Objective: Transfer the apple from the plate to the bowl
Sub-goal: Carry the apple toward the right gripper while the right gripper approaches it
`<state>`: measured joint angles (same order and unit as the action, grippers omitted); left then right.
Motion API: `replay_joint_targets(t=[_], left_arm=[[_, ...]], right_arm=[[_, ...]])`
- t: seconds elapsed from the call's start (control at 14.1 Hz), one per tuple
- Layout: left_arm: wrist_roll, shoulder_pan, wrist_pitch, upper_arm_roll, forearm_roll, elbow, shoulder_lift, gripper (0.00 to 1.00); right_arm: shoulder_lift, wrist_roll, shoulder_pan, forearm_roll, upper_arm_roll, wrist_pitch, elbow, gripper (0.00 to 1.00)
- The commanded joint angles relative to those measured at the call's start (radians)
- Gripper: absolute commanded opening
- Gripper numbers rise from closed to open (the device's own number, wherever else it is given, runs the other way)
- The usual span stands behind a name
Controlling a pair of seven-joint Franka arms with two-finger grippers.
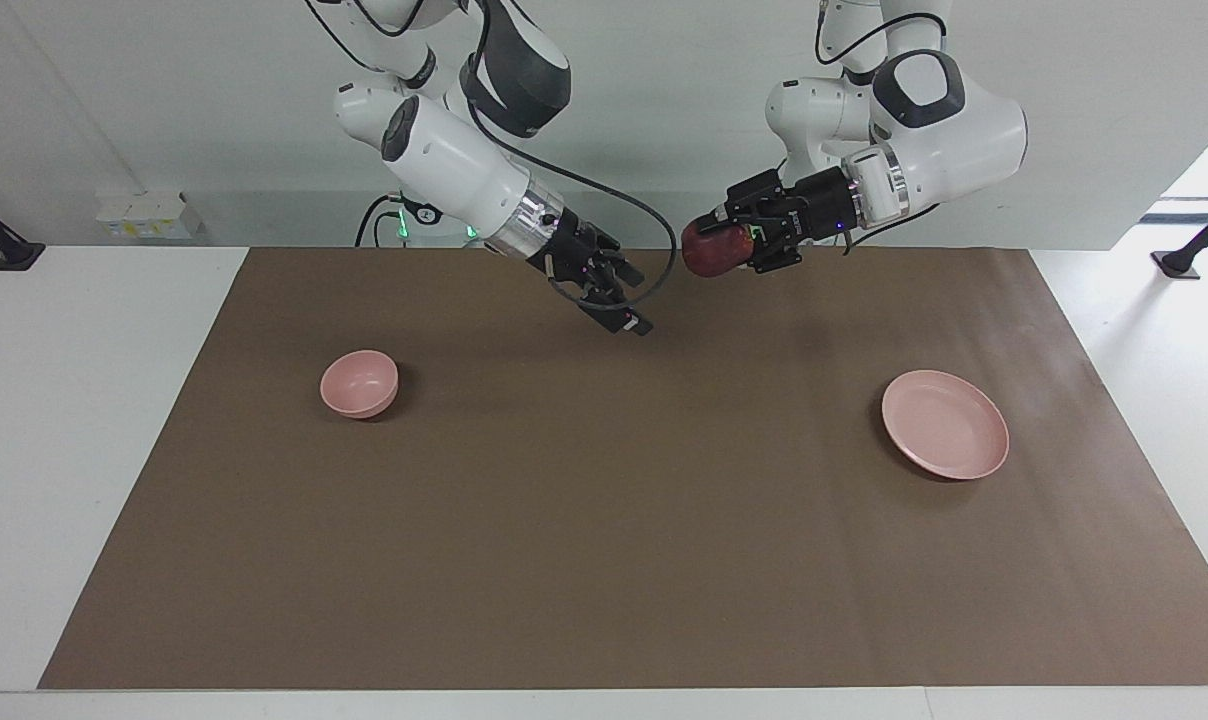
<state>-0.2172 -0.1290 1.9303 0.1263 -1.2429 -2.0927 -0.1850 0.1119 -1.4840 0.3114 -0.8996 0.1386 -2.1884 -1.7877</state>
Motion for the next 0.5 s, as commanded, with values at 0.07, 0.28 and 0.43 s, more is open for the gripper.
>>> replay_joint_targets(t=[0.07,0.28,0.43], left_arm=[[0.005,-0.046,0.062,-0.010,-0.024,-0.041,-0.033,0.00],[0.004,-0.049,0.075,-0.010,-0.024,-0.036,-0.028,0.00],[0.004,-0.050,0.081,-0.010,-0.024,-0.036,-0.028,0.00]], right_arm=[[-0.015,-0.018,-0.005,-0.111,0.001,0.074,0.002,1.00],[-0.024,-0.012,-0.006,-0.134,0.001,0.151,0.001,1.00],[-0.032,-0.012,-0.005,-0.148,0.001,0.154,-0.006,1.00]])
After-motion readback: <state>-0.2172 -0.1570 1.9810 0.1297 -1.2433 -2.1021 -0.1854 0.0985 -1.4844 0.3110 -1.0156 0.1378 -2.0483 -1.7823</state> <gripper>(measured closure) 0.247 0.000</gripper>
